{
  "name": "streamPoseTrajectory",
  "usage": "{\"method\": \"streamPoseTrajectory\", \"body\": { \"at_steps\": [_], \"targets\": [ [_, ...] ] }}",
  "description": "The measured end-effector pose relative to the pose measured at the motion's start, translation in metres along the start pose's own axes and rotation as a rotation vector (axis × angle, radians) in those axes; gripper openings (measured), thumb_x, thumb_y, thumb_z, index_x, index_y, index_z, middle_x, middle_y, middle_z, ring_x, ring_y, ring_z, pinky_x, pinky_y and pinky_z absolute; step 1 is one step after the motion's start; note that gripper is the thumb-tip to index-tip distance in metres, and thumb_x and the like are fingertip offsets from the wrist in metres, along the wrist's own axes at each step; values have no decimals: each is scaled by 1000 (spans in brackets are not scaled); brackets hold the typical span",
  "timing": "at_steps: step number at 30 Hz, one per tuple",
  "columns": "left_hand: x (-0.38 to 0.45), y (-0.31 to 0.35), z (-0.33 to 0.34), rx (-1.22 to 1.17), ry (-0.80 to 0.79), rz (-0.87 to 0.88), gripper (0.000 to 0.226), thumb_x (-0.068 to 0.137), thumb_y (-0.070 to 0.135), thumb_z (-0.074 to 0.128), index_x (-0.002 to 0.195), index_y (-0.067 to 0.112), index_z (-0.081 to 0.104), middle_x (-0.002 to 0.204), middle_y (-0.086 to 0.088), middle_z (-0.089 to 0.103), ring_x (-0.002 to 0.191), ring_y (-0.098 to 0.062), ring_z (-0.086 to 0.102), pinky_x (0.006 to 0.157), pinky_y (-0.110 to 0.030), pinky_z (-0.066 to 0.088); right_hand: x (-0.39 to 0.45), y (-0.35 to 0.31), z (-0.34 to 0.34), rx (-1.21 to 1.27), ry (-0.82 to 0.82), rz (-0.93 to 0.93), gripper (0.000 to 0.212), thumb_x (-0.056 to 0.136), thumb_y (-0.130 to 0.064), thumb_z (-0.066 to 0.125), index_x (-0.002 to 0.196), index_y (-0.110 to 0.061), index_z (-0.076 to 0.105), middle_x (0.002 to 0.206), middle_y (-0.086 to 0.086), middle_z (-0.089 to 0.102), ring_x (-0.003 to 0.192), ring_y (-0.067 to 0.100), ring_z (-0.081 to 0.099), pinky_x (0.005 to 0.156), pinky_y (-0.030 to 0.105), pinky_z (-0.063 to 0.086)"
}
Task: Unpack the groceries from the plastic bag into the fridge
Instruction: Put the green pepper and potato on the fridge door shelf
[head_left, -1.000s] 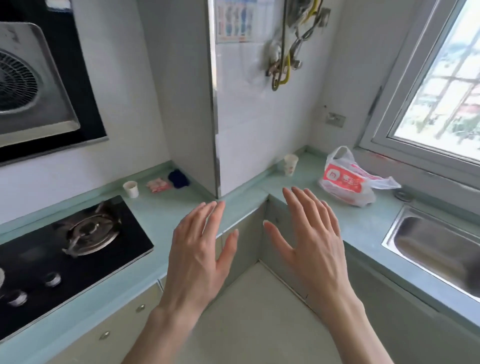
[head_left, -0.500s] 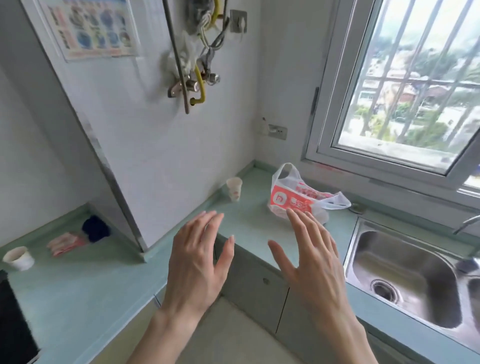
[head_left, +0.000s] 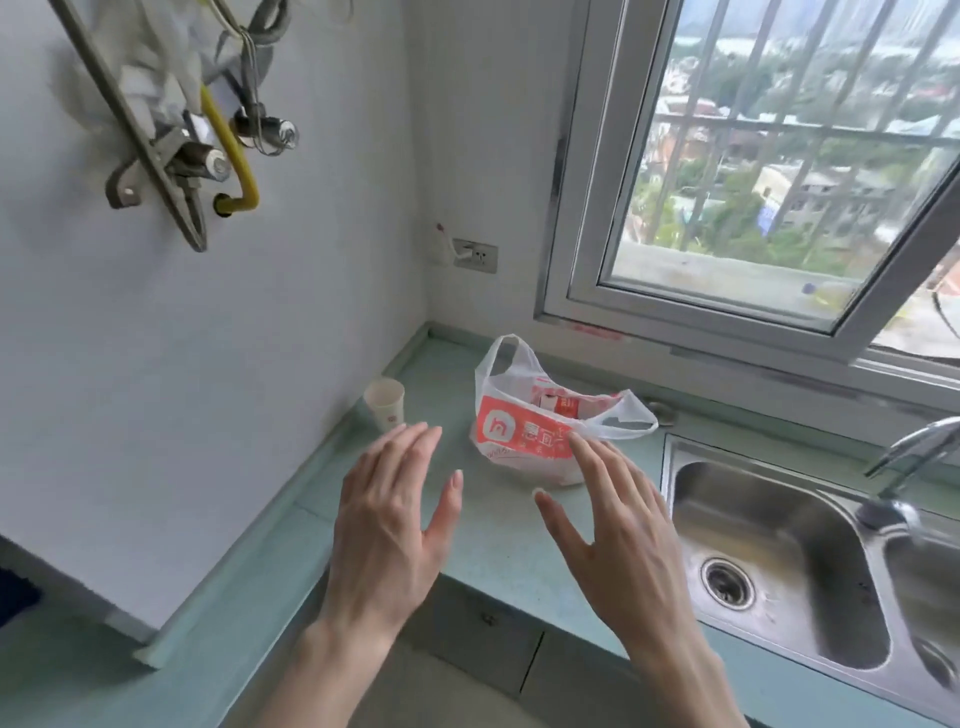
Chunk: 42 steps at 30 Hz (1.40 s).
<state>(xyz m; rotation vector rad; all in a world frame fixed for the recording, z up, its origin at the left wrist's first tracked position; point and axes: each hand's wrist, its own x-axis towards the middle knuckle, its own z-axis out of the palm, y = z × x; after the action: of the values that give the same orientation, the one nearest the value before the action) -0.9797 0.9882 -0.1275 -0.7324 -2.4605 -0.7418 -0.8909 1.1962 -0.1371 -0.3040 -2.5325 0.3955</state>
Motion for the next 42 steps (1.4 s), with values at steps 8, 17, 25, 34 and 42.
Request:
{"method": "streamPoseTrajectory", "body": {
  "at_steps": [8,17,25,34,42],
  "targets": [
    [79,-49,70,-102,-173,105,58,108,54,34,146,15,54,148,-1,56,143,-16,46,122,-34,32,63,7,50,-73,50,165,65,101,-59,46,153,-21,45,149,-4,56,136,18,53,111,36,43],
    [124,-71,132,-166,-336,140,49,107,46,46,145,16,54,147,0,57,142,-15,45,121,-35,35,98,37,81,-114,-13,325,64,102,-61,40,154,-22,42,150,-5,55,137,17,52,112,33,40],
    [157,-74,183,-167,-408,110,51,108,50,40,148,18,50,149,4,54,143,-11,43,122,-29,29,150,86,115,-93,-80,293,58,102,-55,48,152,-23,45,147,-3,58,134,19,54,108,37,44],
    [202,-55,266,-196,-393,110,44,106,39,43,138,14,59,139,0,61,130,-16,54,114,-31,37,196,151,154,-76,-222,226,50,104,-49,49,146,-22,53,137,-3,64,126,20,59,104,34,45],
    [198,-69,324,-164,-633,12,23,102,24,55,119,15,68,116,1,68,104,-20,67,94,-38,53,225,189,209,-69,-539,88,31,107,-39,45,124,-21,64,115,-1,69,102,27,67,79,41,54]
  ]
}}
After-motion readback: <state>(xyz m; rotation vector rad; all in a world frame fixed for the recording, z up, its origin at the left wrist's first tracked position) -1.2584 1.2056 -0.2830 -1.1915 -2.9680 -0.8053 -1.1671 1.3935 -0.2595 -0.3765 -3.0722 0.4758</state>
